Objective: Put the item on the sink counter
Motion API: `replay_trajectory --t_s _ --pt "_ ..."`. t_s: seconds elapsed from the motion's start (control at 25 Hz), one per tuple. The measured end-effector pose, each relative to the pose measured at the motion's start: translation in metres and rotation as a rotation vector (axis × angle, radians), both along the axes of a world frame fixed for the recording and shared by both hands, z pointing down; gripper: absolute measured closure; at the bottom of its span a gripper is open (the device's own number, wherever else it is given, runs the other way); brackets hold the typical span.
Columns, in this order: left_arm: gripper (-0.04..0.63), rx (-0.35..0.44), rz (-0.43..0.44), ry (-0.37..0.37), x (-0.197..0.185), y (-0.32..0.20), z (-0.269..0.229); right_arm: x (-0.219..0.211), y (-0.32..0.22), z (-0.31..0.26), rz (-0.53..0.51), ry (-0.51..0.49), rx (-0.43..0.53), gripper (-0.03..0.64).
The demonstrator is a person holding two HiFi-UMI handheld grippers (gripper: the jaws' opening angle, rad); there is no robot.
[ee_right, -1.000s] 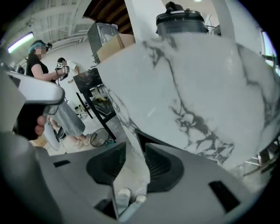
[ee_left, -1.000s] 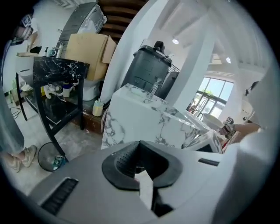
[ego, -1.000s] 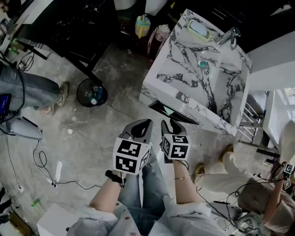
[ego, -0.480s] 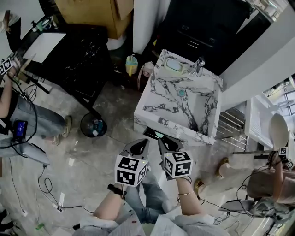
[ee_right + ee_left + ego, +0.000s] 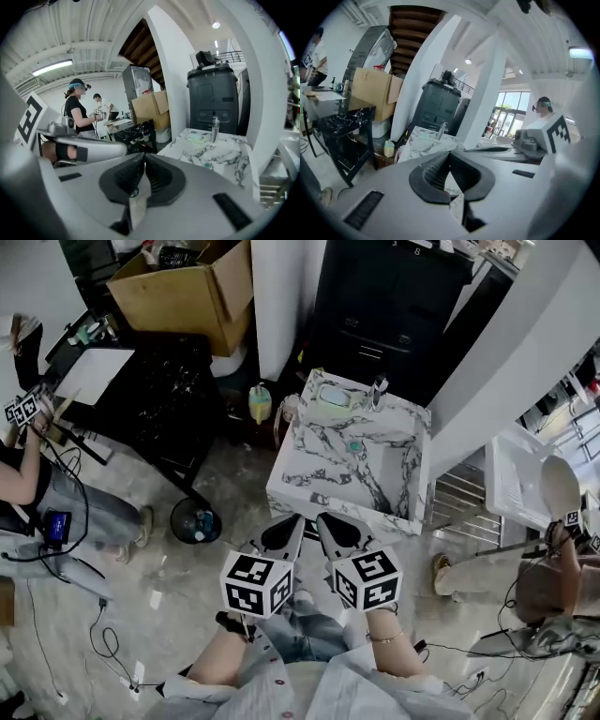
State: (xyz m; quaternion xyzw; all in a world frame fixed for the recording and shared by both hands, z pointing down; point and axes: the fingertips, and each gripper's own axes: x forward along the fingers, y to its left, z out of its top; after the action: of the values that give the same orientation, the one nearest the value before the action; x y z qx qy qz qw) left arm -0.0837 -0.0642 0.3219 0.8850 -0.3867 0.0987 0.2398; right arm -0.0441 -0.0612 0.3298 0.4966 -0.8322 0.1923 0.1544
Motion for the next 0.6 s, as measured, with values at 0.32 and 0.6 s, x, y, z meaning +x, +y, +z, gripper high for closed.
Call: replay_trajectory --t_s 0.32,0.6 --pt "0.580 0.012 0.043 -0.008 0.020 0.012 -0.008 0.007 0.004 -0.037 -0.023 -0.059 0.068 0.607" --pt "0.580 0.041 0.042 -0.008 0.026 0.017 -0.022 0.019 0.013 -0.048 -0.047 -0.044 0.088 0.608"
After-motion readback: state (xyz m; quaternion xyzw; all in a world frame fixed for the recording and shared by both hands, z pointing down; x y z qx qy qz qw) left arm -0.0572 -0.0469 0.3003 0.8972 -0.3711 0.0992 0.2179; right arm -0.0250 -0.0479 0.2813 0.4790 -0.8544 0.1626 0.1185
